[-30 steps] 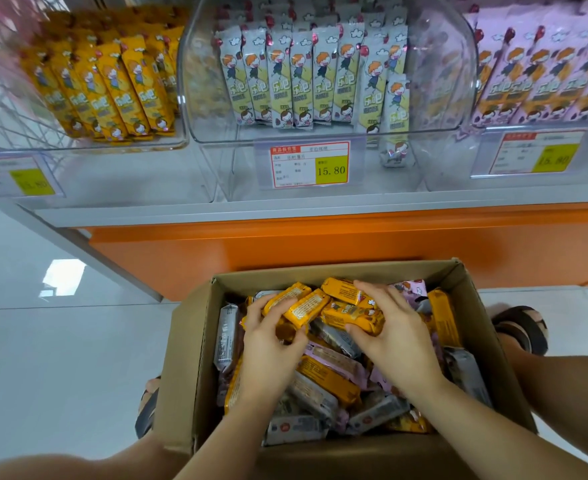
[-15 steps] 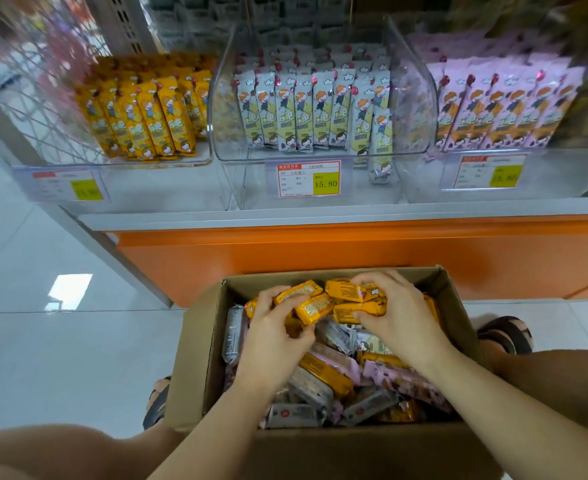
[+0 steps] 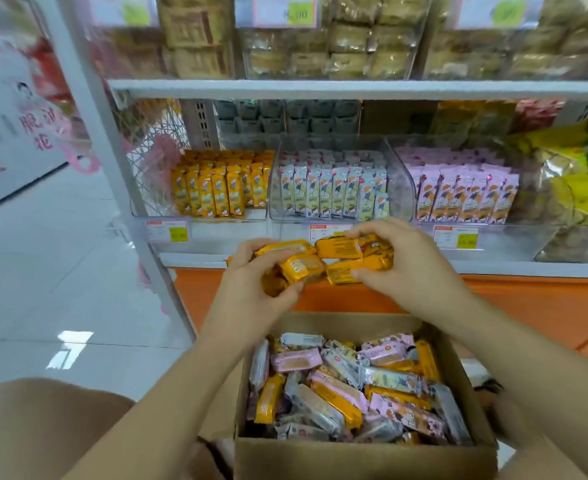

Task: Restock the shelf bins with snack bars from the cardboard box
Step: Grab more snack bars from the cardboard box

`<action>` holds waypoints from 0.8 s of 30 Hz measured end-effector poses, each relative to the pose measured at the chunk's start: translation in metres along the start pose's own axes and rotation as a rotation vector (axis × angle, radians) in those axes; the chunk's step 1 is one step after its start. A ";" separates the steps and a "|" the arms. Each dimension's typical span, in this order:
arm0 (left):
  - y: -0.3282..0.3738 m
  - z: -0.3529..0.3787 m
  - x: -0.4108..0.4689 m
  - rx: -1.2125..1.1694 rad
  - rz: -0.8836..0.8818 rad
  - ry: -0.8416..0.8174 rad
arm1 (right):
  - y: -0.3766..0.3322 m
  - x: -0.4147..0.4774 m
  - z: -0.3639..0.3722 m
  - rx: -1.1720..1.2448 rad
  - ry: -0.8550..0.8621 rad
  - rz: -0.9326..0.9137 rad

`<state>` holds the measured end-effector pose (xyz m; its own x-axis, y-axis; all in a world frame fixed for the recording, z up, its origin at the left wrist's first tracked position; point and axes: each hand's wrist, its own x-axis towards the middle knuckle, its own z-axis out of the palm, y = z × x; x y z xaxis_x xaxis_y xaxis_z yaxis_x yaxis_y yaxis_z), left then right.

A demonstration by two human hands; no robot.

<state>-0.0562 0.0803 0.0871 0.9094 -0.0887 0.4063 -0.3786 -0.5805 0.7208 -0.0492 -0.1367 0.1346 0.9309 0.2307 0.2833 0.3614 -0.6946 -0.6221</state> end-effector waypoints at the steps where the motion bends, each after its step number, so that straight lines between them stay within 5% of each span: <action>1: 0.000 -0.012 0.005 0.000 0.010 0.035 | -0.011 0.009 -0.001 0.006 0.019 -0.031; 7: -0.028 -0.074 0.051 0.061 0.056 0.246 | -0.060 0.083 0.032 -0.019 0.157 -0.208; 13: -0.086 -0.096 0.098 0.133 0.012 0.342 | -0.075 0.160 0.090 -0.011 0.095 -0.204; 24: -0.147 -0.117 0.163 0.356 -0.197 -0.201 | -0.051 0.240 0.173 -0.023 -0.312 0.025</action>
<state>0.1277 0.2458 0.1136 0.9869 -0.0831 0.1383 -0.1439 -0.8414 0.5209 0.1647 0.0724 0.1078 0.9124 0.4083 0.0284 0.3400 -0.7174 -0.6081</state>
